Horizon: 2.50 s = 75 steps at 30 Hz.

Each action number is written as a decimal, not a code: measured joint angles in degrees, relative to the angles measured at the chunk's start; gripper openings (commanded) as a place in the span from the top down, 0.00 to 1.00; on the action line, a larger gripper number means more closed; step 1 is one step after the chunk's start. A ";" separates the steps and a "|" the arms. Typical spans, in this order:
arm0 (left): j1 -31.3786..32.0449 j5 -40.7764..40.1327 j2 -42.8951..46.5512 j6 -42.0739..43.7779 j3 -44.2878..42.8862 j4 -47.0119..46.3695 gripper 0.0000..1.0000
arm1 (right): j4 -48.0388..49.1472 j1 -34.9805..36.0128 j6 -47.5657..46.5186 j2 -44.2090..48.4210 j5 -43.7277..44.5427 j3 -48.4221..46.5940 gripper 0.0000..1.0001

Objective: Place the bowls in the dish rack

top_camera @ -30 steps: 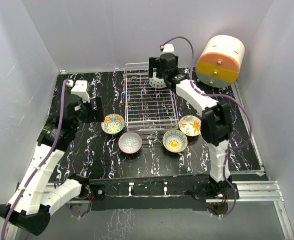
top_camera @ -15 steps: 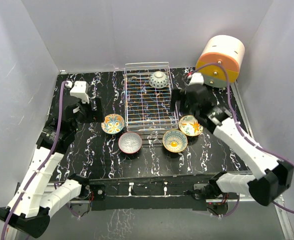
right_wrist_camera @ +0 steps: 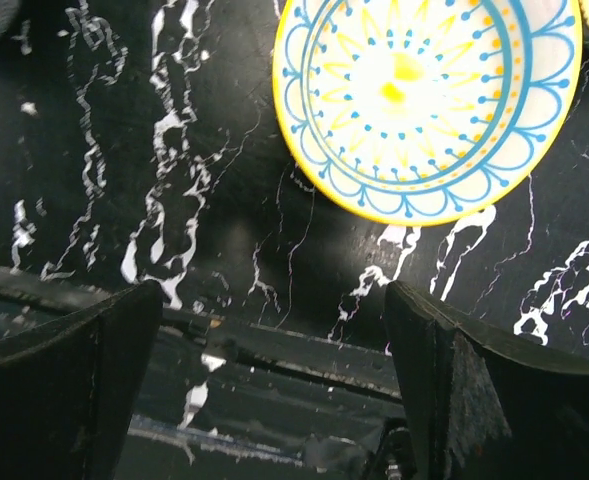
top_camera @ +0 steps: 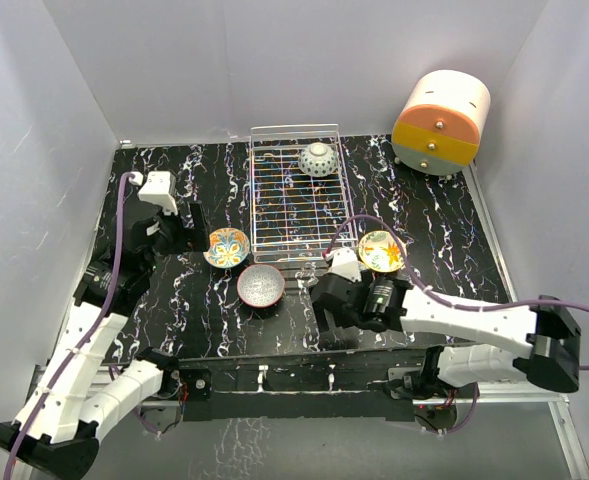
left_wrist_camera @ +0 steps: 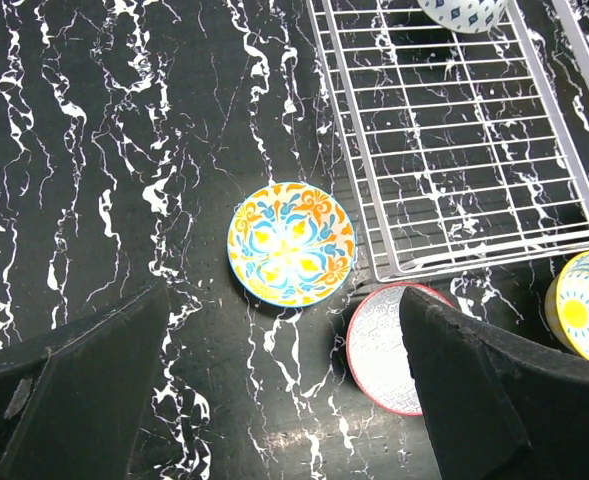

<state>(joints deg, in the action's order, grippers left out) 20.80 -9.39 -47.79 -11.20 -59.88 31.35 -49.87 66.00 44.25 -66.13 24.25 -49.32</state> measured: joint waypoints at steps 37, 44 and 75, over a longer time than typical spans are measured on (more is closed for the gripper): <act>0.02 -1.68 3.65 -1.88 2.78 1.75 0.03 | 25.75 -9.25 -13.53 -12.76 3.04 8.24 0.50; 0.02 -2.03 4.04 -1.88 2.78 2.01 0.03 | 24.48 -9.22 -9.16 -14.67 5.20 8.52 0.73; 0.02 -2.40 5.99 -1.86 2.58 2.95 0.03 | 37.18 -17.77 -9.66 0.20 -30.67 -12.98 0.92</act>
<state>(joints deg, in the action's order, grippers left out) 20.82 -11.79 -41.80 -13.06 -57.30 34.30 -12.69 48.23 34.59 -65.93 -6.42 -62.30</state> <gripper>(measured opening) 0.970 0.123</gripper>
